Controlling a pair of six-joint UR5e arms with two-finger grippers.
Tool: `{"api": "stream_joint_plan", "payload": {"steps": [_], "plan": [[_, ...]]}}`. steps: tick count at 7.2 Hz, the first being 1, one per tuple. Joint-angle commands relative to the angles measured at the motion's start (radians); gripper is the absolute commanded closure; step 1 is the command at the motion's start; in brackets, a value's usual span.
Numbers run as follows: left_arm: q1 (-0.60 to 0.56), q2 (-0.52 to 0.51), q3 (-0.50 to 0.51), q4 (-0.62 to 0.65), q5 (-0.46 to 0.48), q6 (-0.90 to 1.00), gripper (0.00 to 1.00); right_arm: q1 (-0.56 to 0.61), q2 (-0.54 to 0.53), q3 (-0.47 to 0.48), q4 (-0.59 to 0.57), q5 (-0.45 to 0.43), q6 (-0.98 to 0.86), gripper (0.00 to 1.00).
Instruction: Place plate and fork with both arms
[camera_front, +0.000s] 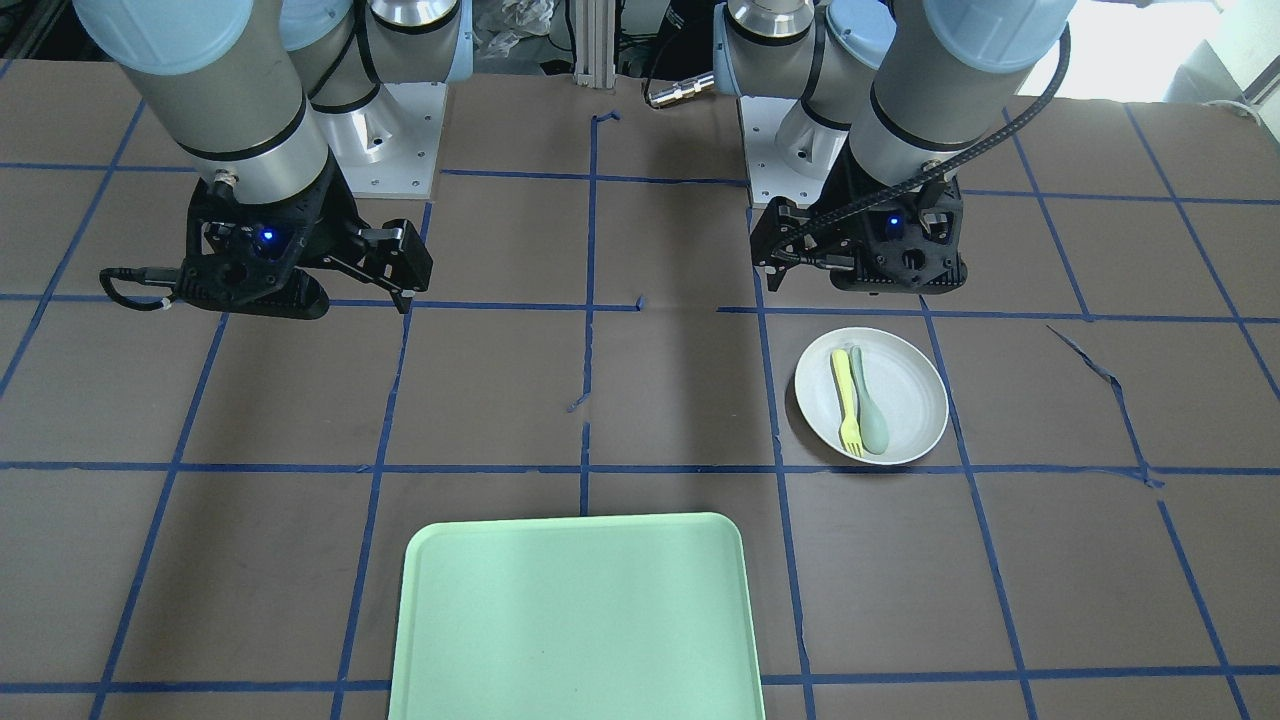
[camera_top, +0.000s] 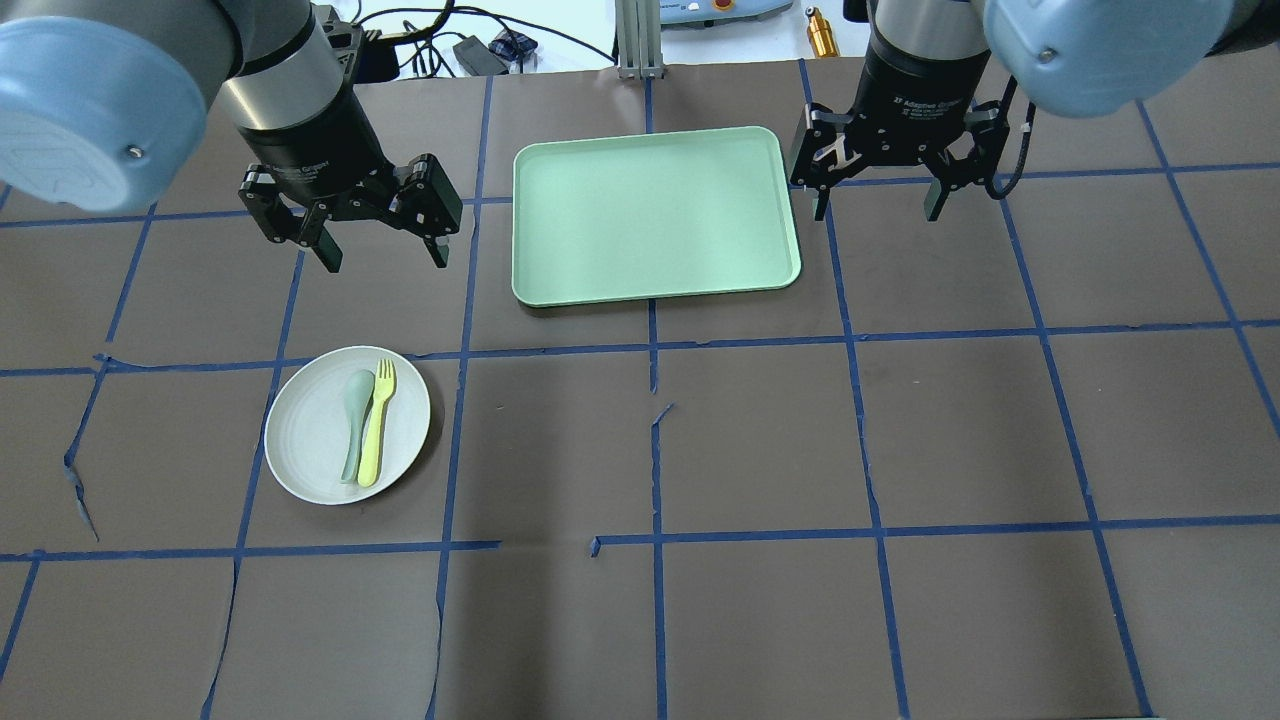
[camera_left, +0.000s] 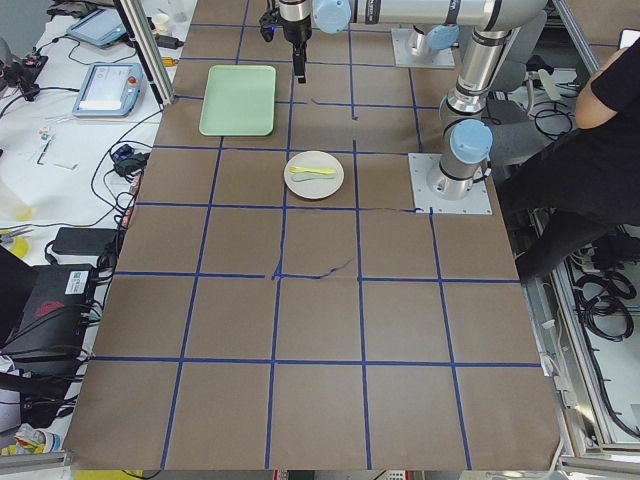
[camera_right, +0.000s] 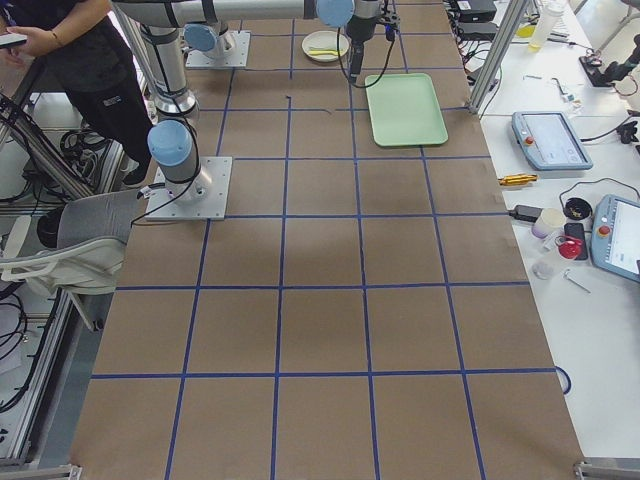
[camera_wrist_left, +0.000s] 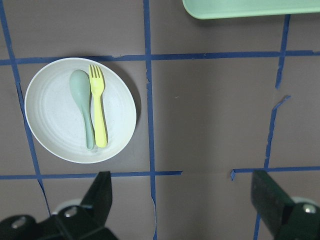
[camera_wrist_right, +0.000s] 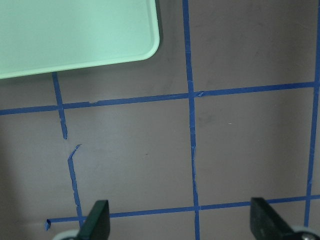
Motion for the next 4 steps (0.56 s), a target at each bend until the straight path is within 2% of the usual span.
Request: {"api": "stream_joint_plan", "payload": {"steps": [1,4], "plan": [[0.003,0.002,0.0,0.0,0.0,0.0,0.0,0.0,-0.007,-0.002,0.0,0.004,0.0,0.0],[-0.003,0.003,-0.005,0.001,0.003,-0.002,0.0,0.005,-0.007,-0.001,0.001,0.004,0.001,0.0]]}}
